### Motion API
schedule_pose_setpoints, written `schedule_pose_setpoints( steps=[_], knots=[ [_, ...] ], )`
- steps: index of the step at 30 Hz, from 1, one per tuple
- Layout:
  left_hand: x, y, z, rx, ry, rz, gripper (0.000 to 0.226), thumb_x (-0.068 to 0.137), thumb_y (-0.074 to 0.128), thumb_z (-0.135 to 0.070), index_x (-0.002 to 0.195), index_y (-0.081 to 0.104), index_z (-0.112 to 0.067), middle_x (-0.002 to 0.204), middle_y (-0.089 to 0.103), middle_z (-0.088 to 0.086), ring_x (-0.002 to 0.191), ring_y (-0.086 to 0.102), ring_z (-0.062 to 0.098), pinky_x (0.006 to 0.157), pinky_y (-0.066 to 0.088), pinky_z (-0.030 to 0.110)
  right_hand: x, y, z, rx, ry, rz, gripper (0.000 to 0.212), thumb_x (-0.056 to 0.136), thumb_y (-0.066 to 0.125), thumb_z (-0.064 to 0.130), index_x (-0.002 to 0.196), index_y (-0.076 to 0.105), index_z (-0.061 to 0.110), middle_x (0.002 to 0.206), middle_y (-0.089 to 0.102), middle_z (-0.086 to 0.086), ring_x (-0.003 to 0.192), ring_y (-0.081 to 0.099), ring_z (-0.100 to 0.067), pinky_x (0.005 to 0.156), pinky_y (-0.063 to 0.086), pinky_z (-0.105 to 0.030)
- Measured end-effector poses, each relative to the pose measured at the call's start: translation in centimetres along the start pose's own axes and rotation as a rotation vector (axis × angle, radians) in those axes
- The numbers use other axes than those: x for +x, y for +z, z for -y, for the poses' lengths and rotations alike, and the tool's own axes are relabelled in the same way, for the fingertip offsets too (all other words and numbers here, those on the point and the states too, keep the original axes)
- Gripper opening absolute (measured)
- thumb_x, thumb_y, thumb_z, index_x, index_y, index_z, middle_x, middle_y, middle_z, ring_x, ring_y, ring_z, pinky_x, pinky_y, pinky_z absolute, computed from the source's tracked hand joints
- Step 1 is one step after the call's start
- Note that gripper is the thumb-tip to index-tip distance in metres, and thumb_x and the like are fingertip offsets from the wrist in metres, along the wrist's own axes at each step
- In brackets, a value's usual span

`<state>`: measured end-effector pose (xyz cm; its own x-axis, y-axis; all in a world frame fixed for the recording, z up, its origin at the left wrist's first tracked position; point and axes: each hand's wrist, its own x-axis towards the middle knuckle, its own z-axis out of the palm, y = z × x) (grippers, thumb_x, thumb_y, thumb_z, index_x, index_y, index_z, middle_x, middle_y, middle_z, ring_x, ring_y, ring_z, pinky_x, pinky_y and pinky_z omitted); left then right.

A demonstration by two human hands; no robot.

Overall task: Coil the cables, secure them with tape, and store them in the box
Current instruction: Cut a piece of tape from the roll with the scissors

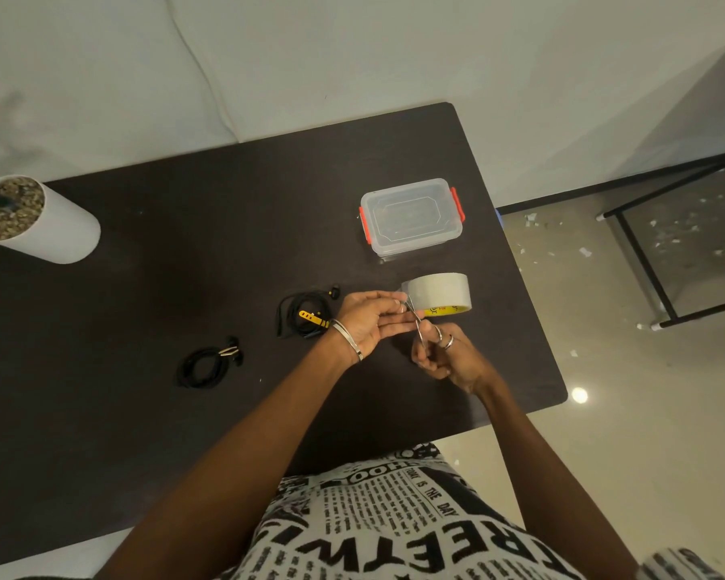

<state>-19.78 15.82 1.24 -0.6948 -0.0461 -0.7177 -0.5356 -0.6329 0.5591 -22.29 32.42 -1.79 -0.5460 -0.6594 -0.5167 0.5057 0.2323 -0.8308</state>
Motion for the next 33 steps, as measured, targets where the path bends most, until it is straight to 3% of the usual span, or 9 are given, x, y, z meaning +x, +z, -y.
schedule_pose_setpoints(
  steps=[11, 19, 25, 33],
  knots=[
    [0.2, 0.1, 0.0, -0.025, 0.001, -0.037, 0.017, 0.084, 0.05, 0.014, 0.099, 0.059, 0.014, 0.076, 0.07, 0.023, 0.072, 0.072, 0.032, 0.066, 0.06, 0.039, 0.3, 0.1, 0.1, -0.012, 0.002, -0.016, 0.068, 0.067, 0.06, 0.076, 0.057, 0.055, 0.008, 0.056, 0.047, -0.009, 0.044, 0.031, -0.015, 0.043, 0.022, -0.02],
    [0.3, 0.4, -0.5, -0.042, 0.02, -0.014, 0.01, 0.086, 0.059, 0.004, 0.093, 0.06, 0.011, 0.068, 0.068, 0.017, 0.07, 0.072, 0.031, 0.061, 0.06, 0.036, 0.0, 0.4, -0.2, 0.105, -0.02, -0.068, 0.042, 0.075, 0.07, 0.045, 0.053, 0.052, 0.014, 0.047, 0.043, -0.002, 0.039, 0.028, -0.012, 0.042, 0.015, -0.025],
    [0.4, 0.4, -0.4, -0.081, 0.03, -0.037, 0.018, 0.088, 0.057, 0.003, 0.106, 0.056, 0.006, 0.074, 0.066, 0.017, 0.068, 0.072, 0.031, 0.064, 0.06, 0.041, -0.5, 0.0, 0.3, 0.027, 0.002, -0.01, 0.067, 0.067, 0.065, 0.071, 0.057, 0.056, 0.006, 0.058, 0.048, -0.012, 0.043, 0.032, -0.013, 0.044, 0.018, -0.022],
    [0.2, 0.2, -0.8, -0.078, -0.009, 0.001, 0.012, 0.088, 0.058, 0.001, 0.099, 0.059, 0.005, 0.068, 0.064, 0.014, 0.068, 0.072, 0.031, 0.06, 0.059, 0.038, -0.6, -0.1, 0.3, 0.063, 0.022, 0.064, 0.066, 0.068, 0.063, 0.073, 0.058, 0.061, 0.008, 0.062, 0.051, -0.014, 0.047, 0.036, -0.013, 0.043, 0.016, -0.023]
  ],
)
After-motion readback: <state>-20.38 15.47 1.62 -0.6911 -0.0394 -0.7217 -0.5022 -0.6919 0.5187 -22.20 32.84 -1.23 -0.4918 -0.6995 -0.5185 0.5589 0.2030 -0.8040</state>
